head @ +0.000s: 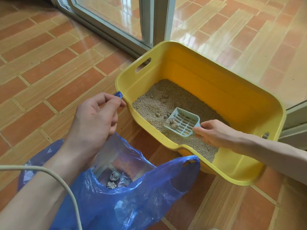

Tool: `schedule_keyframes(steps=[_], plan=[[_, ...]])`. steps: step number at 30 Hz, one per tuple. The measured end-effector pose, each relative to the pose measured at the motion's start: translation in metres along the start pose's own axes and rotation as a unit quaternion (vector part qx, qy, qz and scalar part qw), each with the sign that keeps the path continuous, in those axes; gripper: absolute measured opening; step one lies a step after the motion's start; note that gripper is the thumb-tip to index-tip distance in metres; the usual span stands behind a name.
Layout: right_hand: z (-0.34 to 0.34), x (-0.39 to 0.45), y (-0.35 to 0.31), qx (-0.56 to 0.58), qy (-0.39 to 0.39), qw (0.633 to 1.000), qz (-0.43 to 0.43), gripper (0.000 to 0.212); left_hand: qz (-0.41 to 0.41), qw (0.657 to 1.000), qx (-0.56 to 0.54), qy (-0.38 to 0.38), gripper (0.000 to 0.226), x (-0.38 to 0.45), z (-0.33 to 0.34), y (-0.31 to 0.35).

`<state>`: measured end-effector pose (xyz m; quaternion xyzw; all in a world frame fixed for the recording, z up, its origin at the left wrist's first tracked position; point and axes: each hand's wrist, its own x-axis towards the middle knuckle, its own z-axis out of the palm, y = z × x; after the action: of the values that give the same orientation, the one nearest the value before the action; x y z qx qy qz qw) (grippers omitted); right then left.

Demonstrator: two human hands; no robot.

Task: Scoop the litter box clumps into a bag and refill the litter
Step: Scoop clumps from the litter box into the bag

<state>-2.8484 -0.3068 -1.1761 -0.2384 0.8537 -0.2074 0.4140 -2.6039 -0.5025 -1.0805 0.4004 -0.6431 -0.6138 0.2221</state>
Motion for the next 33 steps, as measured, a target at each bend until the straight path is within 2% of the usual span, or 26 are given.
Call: schedule_keyframes(steps=[7,16,24,33], plan=[[-0.002,-0.011,-0.012,0.066,-0.043,0.996,-0.03,0.035,-0.003,1.0,-0.001,0.0,0.021,0.002,0.002,0.0],[0.009,-0.008,-0.019,0.104,-0.017,0.994,-0.042,0.04,-0.004,1.0,-0.003,-0.002,0.02,0.002,0.003,0.0],[0.006,-0.006,-0.023,0.127,-0.045,0.99,-0.036,0.041,-0.004,1.0,-0.003,0.001,0.019,0.002,0.001,-0.001],[0.004,-0.006,-0.022,0.132,-0.018,0.991,-0.023,0.039,-0.005,1.0,-0.003,-0.002,0.021,0.001,-0.001,-0.001]])
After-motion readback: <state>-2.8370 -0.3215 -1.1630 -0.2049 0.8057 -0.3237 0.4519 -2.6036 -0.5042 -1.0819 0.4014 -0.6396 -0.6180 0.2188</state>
